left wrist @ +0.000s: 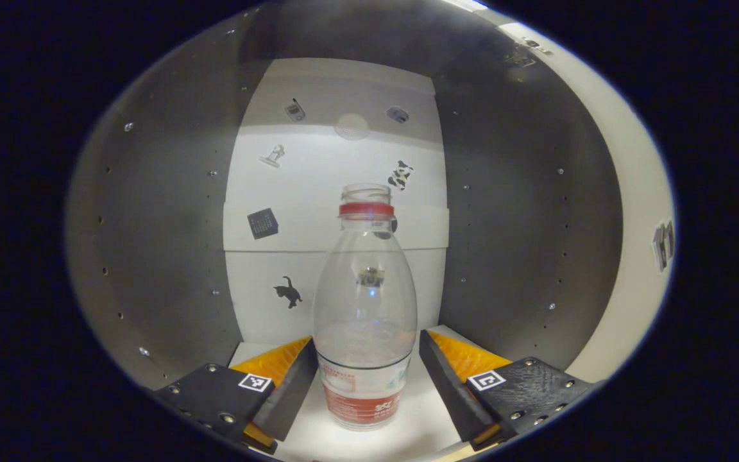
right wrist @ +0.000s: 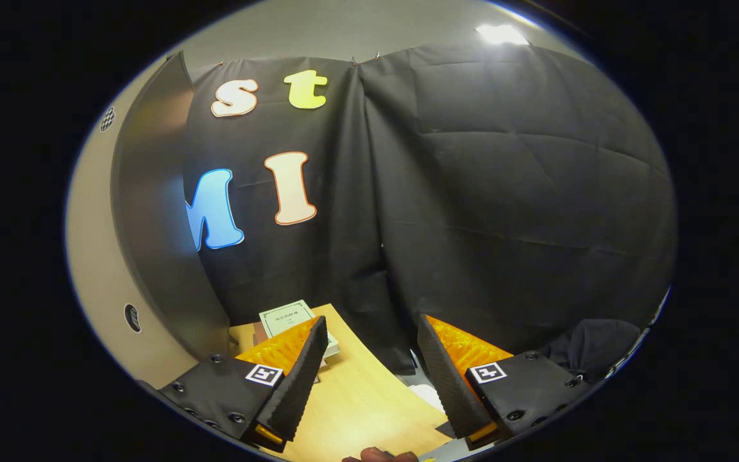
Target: Open the cabinet door with the right hand, grasp the bottle in the cabinet with the left hand and place it on the coaster, then close the cabinet door with the right hand.
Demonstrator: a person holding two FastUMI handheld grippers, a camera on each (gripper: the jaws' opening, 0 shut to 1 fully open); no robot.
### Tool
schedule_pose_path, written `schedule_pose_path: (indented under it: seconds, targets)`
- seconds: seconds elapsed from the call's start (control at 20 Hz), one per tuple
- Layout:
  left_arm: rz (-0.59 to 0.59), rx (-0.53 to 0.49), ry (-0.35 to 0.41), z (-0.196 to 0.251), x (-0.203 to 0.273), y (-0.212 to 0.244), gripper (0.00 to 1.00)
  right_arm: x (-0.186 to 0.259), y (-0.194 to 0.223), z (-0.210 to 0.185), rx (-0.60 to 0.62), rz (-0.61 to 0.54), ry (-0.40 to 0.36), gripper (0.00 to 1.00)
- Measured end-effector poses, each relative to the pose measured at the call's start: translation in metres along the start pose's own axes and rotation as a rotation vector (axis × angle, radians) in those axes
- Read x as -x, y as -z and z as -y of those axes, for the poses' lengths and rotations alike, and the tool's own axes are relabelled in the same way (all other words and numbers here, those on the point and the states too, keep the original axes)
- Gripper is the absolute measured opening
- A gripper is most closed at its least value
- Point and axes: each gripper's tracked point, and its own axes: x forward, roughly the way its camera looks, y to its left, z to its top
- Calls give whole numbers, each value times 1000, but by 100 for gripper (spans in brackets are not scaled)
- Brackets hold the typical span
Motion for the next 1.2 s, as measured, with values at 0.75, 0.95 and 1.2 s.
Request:
schedule_pose_path:
  seconds: [0.75, 0.95, 1.2]
  targets:
    - [78, 13, 66, 14, 48, -41, 69, 1, -5, -14, -2, 14, -30, 90]
    - [110, 12, 93, 17, 95, -62, 72, 12, -3, -16, -13, 21, -40, 90]
    - [109, 16, 81, 1, 169, -63, 69, 34, -10, -20, -54, 36, -56, 90]
